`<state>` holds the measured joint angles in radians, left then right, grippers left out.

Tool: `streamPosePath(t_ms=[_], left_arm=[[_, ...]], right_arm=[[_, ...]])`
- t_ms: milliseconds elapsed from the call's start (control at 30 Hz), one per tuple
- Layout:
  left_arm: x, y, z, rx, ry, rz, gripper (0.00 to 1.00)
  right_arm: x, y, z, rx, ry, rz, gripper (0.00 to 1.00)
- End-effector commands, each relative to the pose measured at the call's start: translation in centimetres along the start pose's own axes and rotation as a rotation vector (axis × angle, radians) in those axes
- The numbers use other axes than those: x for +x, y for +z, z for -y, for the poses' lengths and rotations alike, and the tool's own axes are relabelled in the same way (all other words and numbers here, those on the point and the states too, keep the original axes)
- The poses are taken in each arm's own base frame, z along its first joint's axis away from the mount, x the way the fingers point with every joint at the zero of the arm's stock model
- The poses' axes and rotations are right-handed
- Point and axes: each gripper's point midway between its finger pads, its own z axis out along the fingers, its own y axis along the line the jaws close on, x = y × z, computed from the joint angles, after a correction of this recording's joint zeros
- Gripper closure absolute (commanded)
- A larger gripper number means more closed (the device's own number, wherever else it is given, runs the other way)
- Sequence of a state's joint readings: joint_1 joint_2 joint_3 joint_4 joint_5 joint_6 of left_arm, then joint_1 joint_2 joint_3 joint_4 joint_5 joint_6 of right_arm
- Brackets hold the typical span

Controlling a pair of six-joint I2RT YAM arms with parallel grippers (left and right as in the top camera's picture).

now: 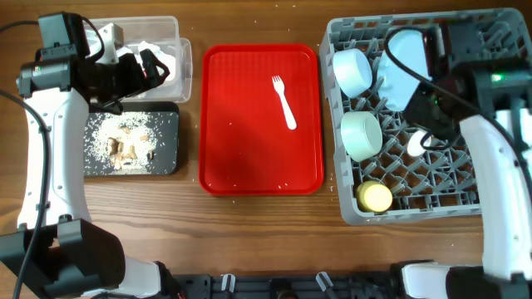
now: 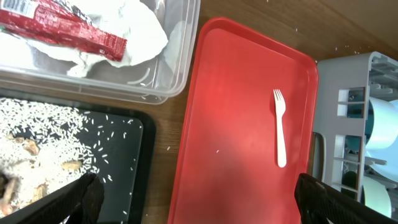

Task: Sort waste into correct bins and load items into the dishwasher rack
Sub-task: 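Drop the white spoon into the dish rack with the right gripper, then grasp the white fork on the red tray with the right gripper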

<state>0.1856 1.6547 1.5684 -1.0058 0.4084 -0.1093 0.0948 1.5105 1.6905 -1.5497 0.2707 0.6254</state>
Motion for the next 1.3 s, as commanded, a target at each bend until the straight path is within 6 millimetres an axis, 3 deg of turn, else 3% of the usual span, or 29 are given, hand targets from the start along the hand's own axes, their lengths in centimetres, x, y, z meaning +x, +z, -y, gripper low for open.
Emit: streamPosePath(t_ms=[0,133,200,233,333,467,500,600,667,700,767,800,833,933,1000,1133,1267], left_arm=[[-0.4,-0.4,-0.1,-0.003,0.016,0.016,0.00],[-0.4,-0.4,-0.1,-0.003,0.016,0.016,0.00],[-0.4,-0.4,-0.1,-0.003,0.016,0.016,0.00],[-0.4,-0.4,-0.1,-0.003,0.016,0.016,0.00],[-0.4,-0.4,-0.1,-0.003,0.016,0.016,0.00],[-0.4,-0.4,-0.1,-0.003,0.016,0.016,0.00],[-0.4,-0.4,-0.1,-0.003,0.016,0.016,0.00],[-0.4,-0.4,-0.1,-0.003,0.016,0.016,0.00],[-0.4,-0.4,-0.1,-0.003,0.016,0.016,0.00],[-0.4,-0.4,-0.1,-0.003,0.016,0.016,0.00],[-0.4,-0.4,-0.1,-0.003,0.016,0.016,0.00],[-0.4,-0.4,-0.1,-0.003,0.016,0.016,0.00],[-0.4,-0.4,-0.1,-0.003,0.016,0.016,0.00],[-0.4,-0.4,-0.1,-0.003,0.016,0.016,0.00],[-0.4,-0.4,-0.1,-0.003,0.016,0.016,0.00],[-0.4,-0.4,-0.1,-0.003,0.016,0.016,0.00],[-0.4,-0.4,-0.1,-0.003,0.016,0.016,0.00]], right_arm=[[2.0,5.2,2.1,0.115,0.035,-0.096,0.96],[4.3,9.6,2.2,0.141,-0.098,-0.158,0.96],[4.8,11.3,1.1,0.087,-0.147,-0.163,0.95],[4.9,11.4,1.1,0.086,-0.147,-0.163,0.89],[4.8,11.4,1.1,0.086,-0.147,-0.162,0.56],[3.5,10.2,-0.1,0.026,-0.137,-0.124,0.57],[2.5,8.8,-1.4,-0.050,-0.175,-0.100,0.59],[-0.3,1.8,-5.9,-0.332,-0.241,0.013,0.58],[0.1,-2.3,-11.3,-0.551,-0.366,0.078,0.57],[0.7,-3.2,-13.5,-0.599,-0.416,0.107,0.55],[2.8,-3.7,-20.5,-0.690,-0.553,0.159,0.49],[3.5,-1.7,-25.1,-0.687,-0.595,0.184,0.47],[3.9,0.1,-27.4,-0.686,-0.616,0.172,0.46],[4.0,5.7,-32.5,-0.627,-0.698,0.104,0.44],[2.4,9.8,-34.8,-0.500,-0.711,0.097,0.42],[0.4,14.6,-36.3,-0.401,-0.731,0.143,0.39],[1.5,19.5,-35.9,-0.349,-0.753,0.075,0.41]])
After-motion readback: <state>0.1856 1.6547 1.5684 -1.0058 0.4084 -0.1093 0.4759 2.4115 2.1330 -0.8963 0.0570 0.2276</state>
